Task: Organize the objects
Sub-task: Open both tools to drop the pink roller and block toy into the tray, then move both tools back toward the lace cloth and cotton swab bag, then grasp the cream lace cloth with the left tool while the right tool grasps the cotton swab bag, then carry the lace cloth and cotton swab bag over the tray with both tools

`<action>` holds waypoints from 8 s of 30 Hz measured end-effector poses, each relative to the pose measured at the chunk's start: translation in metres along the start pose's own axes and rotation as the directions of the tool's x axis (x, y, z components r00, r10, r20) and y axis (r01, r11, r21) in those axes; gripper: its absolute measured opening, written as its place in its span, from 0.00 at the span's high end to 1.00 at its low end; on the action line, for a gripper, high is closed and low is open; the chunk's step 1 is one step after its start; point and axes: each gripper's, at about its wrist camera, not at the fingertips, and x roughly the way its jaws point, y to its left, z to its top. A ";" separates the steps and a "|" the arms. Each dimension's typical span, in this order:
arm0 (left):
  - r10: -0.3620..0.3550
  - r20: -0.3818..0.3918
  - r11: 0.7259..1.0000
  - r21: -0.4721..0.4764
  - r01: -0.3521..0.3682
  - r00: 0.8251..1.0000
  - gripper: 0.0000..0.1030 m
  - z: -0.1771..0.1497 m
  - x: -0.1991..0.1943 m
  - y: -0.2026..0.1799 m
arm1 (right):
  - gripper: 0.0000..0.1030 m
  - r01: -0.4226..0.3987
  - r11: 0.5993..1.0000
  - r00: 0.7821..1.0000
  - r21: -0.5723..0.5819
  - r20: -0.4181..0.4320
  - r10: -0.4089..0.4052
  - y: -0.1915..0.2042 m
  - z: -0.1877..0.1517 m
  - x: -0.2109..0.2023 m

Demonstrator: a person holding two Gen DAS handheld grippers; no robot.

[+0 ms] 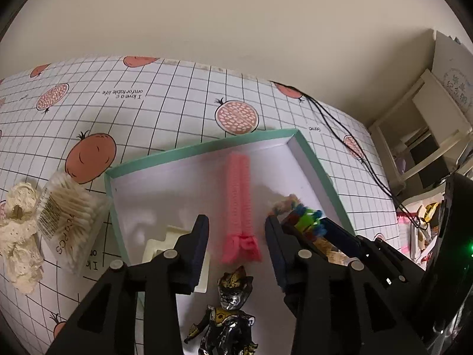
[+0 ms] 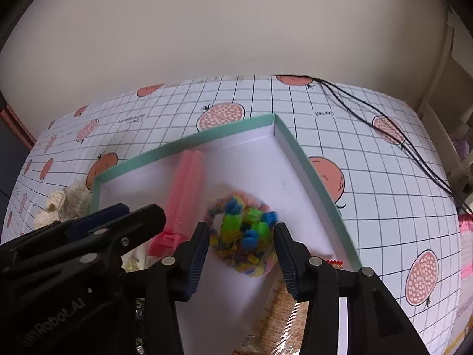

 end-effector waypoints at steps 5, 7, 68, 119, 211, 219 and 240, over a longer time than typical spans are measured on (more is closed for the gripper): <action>0.009 0.023 1.000 0.006 -0.009 1.000 0.61 0.003 -0.012 0.000 | 0.52 -0.009 1.000 1.000 -0.004 0.026 0.009 0.001 0.005 -0.014; 0.017 0.033 1.000 0.007 -0.017 0.999 0.60 0.004 -0.016 0.001 | 0.52 -0.008 1.000 0.999 -0.012 0.039 0.009 0.003 0.008 -0.021; 0.272 0.107 0.962 -0.052 -0.268 0.956 0.03 0.016 -0.052 0.062 | 0.00 0.003 1.000 0.998 0.020 0.066 -0.004 0.002 0.018 -0.038; 0.311 0.007 0.923 -0.239 -0.300 0.951 0.03 0.000 -0.091 0.221 | 0.20 -0.164 0.965 0.986 -0.205 -0.055 0.156 0.198 0.007 0.008; 0.281 0.081 0.944 -0.204 -0.260 0.956 0.80 0.006 -0.101 0.170 | 0.69 -0.146 0.974 0.988 -0.170 0.015 0.151 0.166 0.012 -0.014; 0.240 0.085 0.964 -0.135 -0.227 0.967 0.80 0.011 -0.090 0.119 | 0.69 -0.117 0.989 0.992 -0.093 0.030 0.120 0.116 0.020 -0.025; 0.171 0.044 0.984 0.044 -0.173 0.984 0.79 0.002 -0.049 0.007 | 0.68 -0.051 0.999 0.997 0.008 0.055 0.051 0.023 0.016 -0.055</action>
